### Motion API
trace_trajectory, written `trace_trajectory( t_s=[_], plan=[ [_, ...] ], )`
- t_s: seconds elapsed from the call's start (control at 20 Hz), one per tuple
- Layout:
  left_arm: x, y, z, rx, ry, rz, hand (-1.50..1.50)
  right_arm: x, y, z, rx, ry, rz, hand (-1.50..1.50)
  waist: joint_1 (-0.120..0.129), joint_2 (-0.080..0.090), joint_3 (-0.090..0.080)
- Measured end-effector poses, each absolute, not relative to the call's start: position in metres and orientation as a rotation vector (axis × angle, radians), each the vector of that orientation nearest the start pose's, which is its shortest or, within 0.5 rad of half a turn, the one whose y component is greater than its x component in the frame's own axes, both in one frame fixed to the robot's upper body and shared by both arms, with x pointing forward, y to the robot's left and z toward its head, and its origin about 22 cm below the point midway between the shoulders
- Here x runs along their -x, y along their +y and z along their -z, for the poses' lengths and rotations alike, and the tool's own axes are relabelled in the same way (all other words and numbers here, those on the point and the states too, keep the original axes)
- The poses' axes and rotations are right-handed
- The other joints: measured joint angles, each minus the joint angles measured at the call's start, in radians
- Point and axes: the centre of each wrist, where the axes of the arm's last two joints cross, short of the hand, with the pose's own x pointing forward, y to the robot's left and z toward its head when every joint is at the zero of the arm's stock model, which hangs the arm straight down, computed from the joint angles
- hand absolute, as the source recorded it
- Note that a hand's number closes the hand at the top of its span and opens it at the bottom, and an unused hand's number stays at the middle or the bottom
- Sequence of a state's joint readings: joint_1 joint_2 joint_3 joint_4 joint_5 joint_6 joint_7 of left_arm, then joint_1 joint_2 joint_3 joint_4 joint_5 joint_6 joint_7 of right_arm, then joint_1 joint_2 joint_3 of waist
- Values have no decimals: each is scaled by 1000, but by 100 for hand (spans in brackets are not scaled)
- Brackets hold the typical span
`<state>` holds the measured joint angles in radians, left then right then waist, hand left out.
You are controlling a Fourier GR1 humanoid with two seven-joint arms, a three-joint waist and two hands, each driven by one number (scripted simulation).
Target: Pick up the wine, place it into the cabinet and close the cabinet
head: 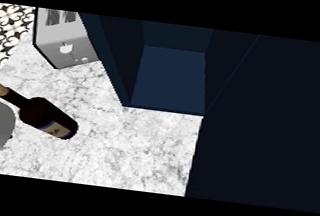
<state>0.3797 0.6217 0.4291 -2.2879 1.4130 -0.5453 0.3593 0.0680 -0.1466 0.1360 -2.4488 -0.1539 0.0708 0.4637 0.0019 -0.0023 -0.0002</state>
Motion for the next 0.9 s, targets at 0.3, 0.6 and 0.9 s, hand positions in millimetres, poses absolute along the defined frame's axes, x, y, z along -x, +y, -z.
trace_trajectory(
  t_s=[0.3,0.6,0.9],
  plan=[
    [-140,378,-199,781,-1748,292,-150,-149,-217,-187,-197,-1903,-258,-150,-2,0,0],
    [-161,400,-193,728,-1756,271,-150,-150,-218,-191,-182,-1912,-256,-150,-7,1,0],
    [-180,409,-191,683,-1733,241,-150,-148,-217,-191,-184,-1902,-266,-150,-9,1,0]
  ],
)
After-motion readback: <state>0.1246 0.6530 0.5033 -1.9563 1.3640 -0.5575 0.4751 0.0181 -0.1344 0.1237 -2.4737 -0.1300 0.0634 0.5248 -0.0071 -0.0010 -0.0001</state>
